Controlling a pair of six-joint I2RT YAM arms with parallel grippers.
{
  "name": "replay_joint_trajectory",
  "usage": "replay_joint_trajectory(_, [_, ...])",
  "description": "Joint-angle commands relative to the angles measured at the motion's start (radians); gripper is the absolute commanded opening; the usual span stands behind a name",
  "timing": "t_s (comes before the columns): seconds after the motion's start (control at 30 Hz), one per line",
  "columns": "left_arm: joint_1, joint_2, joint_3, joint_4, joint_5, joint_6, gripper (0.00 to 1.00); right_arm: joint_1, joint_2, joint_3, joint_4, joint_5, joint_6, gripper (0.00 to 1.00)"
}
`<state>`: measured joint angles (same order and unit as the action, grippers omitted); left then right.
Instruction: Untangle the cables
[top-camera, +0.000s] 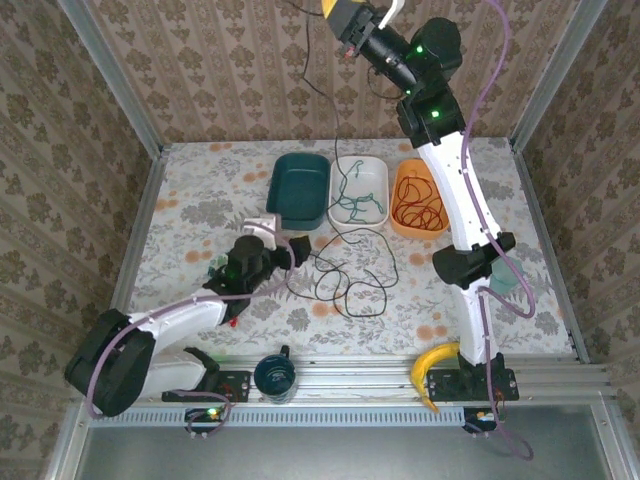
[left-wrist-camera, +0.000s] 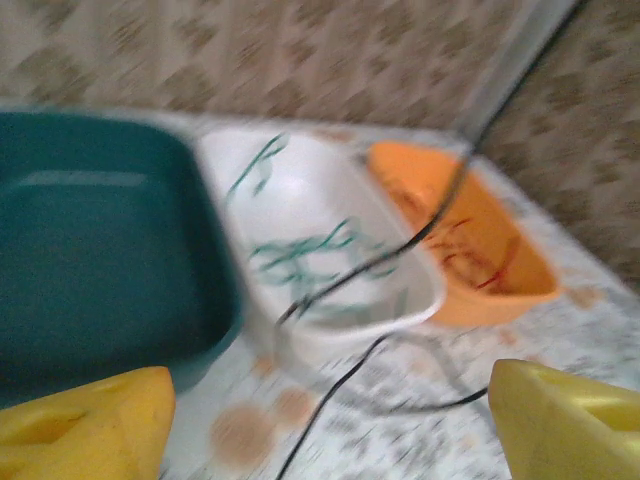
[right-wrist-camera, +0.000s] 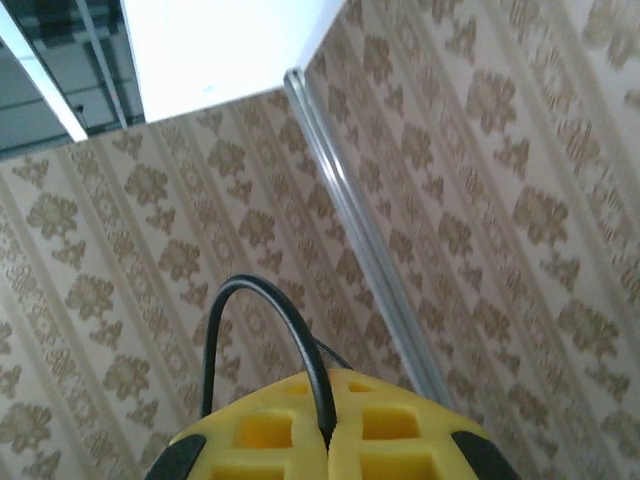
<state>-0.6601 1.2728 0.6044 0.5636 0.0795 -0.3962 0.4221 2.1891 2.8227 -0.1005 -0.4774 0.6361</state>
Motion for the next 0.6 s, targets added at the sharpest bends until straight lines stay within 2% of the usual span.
replay_joint_trajectory(0.0, [-0.007, 0.037, 0.123, 0.051, 0.197, 0.092, 0.84, 0.013, -0.075, -0.005, -0.083, -0.073, 0.009, 0.0])
replay_joint_trajectory(0.13, [-0.026, 0.091, 0.226, 0.056, 0.182, 0.142, 0.86, 0.014, -0.105, -0.053, -0.089, -0.107, 0.03, 0.0])
replay_joint_trajectory(0.27, [-0.032, 0.169, 0.315, 0.063, 0.067, 0.162, 0.86, 0.015, -0.139, -0.104, -0.067, -0.143, 0.048, 0.0])
replay_joint_trajectory(0.37, [-0.027, 0.227, 0.369, 0.084, -0.011, 0.161, 0.82, 0.015, -0.186, -0.182, -0.027, -0.167, 0.067, 0.0])
replay_joint_trajectory(0.5, [-0.011, 0.277, 0.427, 0.117, -0.03, 0.156, 0.57, 0.015, -0.304, -0.405, 0.073, -0.178, 0.081, 0.0])
replay_joint_trajectory(0.57, [0.001, 0.277, 0.442, 0.128, -0.025, 0.154, 0.4, 0.014, -0.383, -0.55, 0.117, -0.158, 0.064, 0.0])
